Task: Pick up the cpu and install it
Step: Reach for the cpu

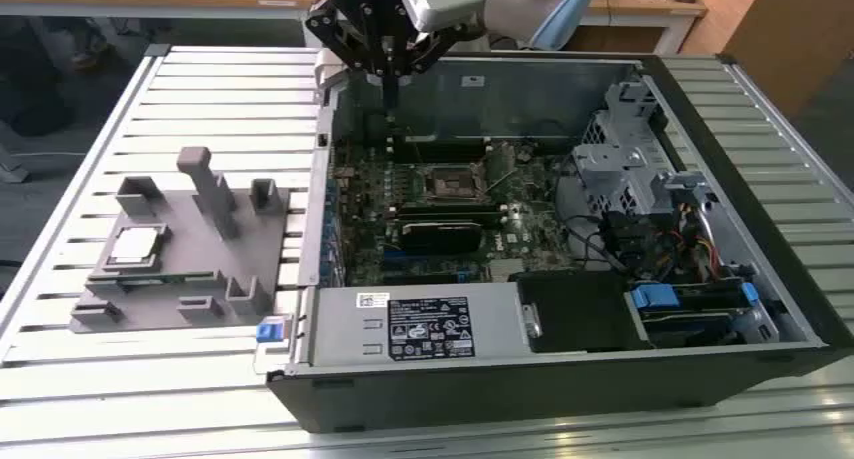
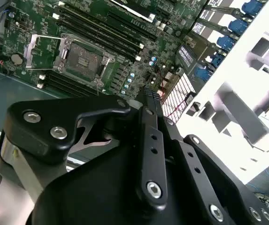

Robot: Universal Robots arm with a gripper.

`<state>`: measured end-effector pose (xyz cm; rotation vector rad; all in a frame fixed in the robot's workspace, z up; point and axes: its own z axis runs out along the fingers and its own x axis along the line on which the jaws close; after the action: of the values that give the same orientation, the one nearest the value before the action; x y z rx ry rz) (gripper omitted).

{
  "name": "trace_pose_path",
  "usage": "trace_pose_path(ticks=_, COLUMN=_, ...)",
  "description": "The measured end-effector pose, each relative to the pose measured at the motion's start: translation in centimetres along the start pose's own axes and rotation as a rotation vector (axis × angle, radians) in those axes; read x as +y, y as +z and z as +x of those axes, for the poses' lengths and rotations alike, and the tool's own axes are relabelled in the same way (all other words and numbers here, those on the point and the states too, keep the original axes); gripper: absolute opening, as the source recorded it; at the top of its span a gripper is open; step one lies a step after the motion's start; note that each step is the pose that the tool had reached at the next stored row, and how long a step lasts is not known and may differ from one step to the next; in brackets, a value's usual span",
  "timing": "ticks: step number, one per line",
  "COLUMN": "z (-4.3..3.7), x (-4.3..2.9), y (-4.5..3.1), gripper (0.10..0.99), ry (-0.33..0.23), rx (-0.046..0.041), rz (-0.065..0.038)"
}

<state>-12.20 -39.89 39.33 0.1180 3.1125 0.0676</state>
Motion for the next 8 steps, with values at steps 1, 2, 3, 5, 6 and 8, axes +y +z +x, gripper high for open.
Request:
trace_pose_path(ticks=1, z=0.00, x=0.00, y=0.00, gripper=0.106, ry=0.000, rx=0.0000, rz=0.000)
trace_pose_path(ticks=2, z=0.00, x=0.00, y=0.00, gripper=0.106, ry=0.000, rx=0.0000, rz=0.000)
trace_pose_path(ticks=3, z=0.00, x=0.00, y=-0.01, gripper=0.106, ry=0.000, rx=0.0001, rz=-0.001)
trace_pose_path(ticks=5, z=0.04, x=0.00, y=0.00, gripper=0.106, ry=0.000, rx=0.0003, rz=-0.004)
trace_pose_path(ticks=6, z=0.13, x=-0.01, y=0.00, gripper=0.106, ry=0.000, rx=0.0004, rz=-0.005)
trace_pose_path(ticks=8, z=0.38, x=-0.03, y=-0.01, gripper=0.106, ry=0.000, rx=0.0006, rz=-0.007)
